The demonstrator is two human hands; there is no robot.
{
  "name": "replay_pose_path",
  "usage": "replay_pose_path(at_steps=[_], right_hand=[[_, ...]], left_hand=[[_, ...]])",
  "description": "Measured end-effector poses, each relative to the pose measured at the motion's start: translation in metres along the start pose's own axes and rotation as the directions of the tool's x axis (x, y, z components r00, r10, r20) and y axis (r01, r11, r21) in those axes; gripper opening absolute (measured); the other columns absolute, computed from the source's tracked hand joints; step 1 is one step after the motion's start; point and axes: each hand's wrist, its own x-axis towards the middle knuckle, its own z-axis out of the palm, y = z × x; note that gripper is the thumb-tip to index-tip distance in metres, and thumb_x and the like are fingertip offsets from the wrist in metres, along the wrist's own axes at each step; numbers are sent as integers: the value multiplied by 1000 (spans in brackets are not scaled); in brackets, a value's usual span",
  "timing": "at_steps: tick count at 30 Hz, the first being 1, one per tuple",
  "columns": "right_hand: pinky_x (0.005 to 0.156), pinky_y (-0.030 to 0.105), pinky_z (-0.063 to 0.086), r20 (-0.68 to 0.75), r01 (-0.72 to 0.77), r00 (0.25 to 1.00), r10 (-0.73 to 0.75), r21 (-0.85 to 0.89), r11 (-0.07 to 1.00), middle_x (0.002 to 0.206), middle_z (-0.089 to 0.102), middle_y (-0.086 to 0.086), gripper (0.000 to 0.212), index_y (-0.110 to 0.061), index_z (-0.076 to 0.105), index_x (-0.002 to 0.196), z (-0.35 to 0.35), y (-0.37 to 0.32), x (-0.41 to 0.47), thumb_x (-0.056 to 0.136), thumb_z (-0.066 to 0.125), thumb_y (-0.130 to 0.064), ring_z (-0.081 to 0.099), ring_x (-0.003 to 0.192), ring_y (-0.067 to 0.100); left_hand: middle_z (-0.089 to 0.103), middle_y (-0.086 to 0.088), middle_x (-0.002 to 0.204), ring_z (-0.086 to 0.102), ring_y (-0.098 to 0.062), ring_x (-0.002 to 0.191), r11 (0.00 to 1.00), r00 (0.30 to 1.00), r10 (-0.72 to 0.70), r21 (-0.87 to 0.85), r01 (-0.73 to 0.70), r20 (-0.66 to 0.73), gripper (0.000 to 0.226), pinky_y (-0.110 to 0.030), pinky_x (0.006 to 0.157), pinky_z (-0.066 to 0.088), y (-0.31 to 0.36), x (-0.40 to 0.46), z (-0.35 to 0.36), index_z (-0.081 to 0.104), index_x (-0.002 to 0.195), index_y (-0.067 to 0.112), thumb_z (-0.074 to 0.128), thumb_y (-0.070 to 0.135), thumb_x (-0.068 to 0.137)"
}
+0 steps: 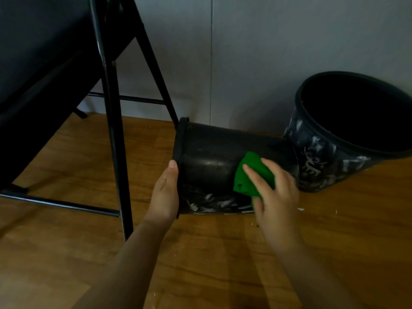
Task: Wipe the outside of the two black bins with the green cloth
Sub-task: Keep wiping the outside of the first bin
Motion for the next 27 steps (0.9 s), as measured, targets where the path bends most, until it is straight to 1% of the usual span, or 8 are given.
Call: replay_pose_path(at_steps=[4,7,11,16,18,20,23,27], right_hand=[[109,54,36,-141,-279,947,290,93,956,151,27,4,71,-29,46,142,-7,21,7,81,65,2,26,140,29],[110,55,35,-127,-221,965,228,71,973,151,30,5,70,-28,47,141,-4,7,9,80,63,-1,24,140,31],[109,52,30,8,23,1000,-23,-24,999,149,35,7,67,-29,52,138,1,3,-2,75,58,-7,30,136,33],[110,52,35,-111,-258,960,259,17,966,149,32,5,70,-28,46,142,-9,28,6,81,65,-1,28,137,31],[110,53,34,-131,-258,958,256,4,966,149,33,5,66,-26,47,142,-9,21,11,82,64,-4,27,138,30],[111,54,33,-73,-162,984,161,1,987,150,33,3,65,-28,47,141,-6,10,14,80,60,-8,26,138,30],[111,52,30,11,-13,1000,13,-41,999,148,36,3,65,-27,50,139,-3,7,9,77,60,-8,29,136,31],[110,54,34,-50,-236,971,235,-19,972,150,32,1,66,-31,43,143,-13,33,13,83,60,-10,27,138,28]], left_hand=[[69,11,104,68,7,84,1000,1000,1,3,-1,15,40,-8,59,51,0,1,1,61,113,34,25,49,103],[69,13,103,68,7,84,1000,1000,1,4,-1,12,39,-9,60,51,1,3,1,61,110,37,26,52,102],[70,7,110,67,-2,96,1000,1000,6,27,-6,-4,45,-12,67,50,-1,3,-1,62,117,31,25,53,101],[67,5,113,65,-4,96,1000,1000,-12,23,12,-3,42,-15,66,49,0,1,0,60,114,34,24,52,102],[67,7,111,64,-2,94,1000,1000,-17,20,17,-9,41,-14,64,49,1,1,2,59,114,35,24,53,102],[68,7,110,66,-2,91,1000,999,-16,14,16,-33,44,-12,62,51,2,2,3,60,117,33,25,53,102],[68,5,110,65,-8,96,1000,999,-7,27,9,-47,47,-24,71,55,0,2,2,60,120,32,24,56,100],[67,4,112,64,-11,100,1000,999,-2,23,3,-40,46,-23,70,49,1,1,2,59,120,33,24,56,100]])
